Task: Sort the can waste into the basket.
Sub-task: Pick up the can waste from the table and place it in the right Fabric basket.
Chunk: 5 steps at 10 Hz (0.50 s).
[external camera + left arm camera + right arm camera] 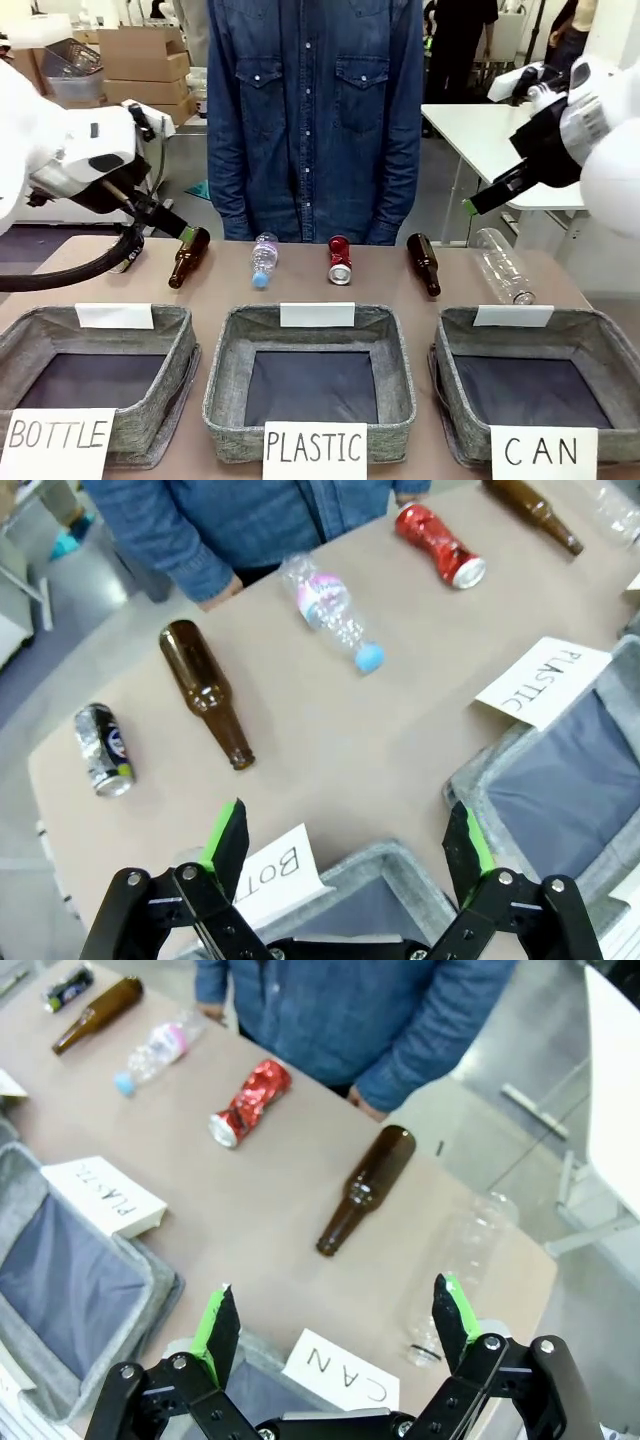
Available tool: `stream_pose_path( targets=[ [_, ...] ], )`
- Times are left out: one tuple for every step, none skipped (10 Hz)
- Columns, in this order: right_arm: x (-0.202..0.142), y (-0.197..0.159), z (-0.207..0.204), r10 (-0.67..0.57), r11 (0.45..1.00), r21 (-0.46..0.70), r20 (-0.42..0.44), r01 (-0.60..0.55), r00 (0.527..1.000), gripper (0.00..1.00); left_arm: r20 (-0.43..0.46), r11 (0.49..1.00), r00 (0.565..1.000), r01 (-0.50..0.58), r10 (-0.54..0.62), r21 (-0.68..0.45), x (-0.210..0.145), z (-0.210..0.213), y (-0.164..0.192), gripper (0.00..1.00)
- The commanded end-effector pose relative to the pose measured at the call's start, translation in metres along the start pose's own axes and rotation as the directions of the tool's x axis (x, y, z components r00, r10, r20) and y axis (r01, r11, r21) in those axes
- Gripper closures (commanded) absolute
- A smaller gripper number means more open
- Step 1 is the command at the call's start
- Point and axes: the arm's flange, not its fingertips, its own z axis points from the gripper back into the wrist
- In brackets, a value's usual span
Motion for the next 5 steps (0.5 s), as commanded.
stream_pose_path(
  targets=[
    [-0.006, -0.001, 0.014, -0.014, 0.962, 0.273, 0.127, -0.022, 0.992, 0.0, -0.019, 0.954, 0.998, -0.058, 0.055, -0.295, 0.006, 0.033, -0.003, 0.0],
    [-0.017, -0.014, 0.022, -0.144, 0.884, 0.465, 0.174, 0.048, 0.974, 0.0, -0.017, 0.864, 0.993, -0.107, 0.113, -0.492, 0.013, 0.07, 0.013, 0.0],
    [-0.024, -0.032, 0.029, -0.359, 0.705, 0.68, 0.1, 0.2, 0.928, 0.0, -0.03, 0.814, 0.978, -0.187, 0.205, -0.55, 0.014, 0.105, 0.034, 0.0],
    [-0.03, -0.051, 0.031, -0.512, 0.481, 0.806, -0.063, 0.346, 0.857, 0.0, -0.012, 0.643, 0.945, -0.232, 0.327, -0.73, 0.005, 0.13, 0.061, 0.0],
    [-0.036, -0.069, 0.028, -0.634, 0.344, 0.824, -0.15, 0.45, 0.759, 0.0, -0.043, 0.603, 0.91, -0.308, 0.412, -0.736, -0.011, 0.134, 0.084, 0.0]
  ],
)
